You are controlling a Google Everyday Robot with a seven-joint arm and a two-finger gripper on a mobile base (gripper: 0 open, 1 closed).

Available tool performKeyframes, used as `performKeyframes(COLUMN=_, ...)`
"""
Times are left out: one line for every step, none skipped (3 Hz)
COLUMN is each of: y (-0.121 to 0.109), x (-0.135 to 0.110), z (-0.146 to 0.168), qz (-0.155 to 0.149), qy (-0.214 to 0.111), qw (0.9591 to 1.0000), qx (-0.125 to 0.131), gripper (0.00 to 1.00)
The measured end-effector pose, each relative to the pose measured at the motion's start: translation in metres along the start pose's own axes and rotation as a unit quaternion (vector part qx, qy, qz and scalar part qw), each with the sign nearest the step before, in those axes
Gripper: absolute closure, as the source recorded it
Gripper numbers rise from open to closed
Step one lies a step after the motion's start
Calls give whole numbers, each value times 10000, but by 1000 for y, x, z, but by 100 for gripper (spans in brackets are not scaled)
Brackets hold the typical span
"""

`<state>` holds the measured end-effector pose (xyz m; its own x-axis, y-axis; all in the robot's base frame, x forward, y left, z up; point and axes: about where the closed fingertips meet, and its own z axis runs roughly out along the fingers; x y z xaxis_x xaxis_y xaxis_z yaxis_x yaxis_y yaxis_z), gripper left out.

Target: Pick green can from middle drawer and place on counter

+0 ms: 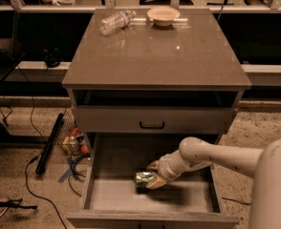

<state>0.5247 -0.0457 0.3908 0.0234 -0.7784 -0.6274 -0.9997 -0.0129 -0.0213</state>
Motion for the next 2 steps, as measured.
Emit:
performKeyframes(y=8, x=0, z=-48, qz=-37, qy=-224, qw=9994, qx=270, gripper=100)
performKeyframes(y=21, x=-9, z=-122, qz=-236, qy=-450, qw=9969, qx=609, gripper=100)
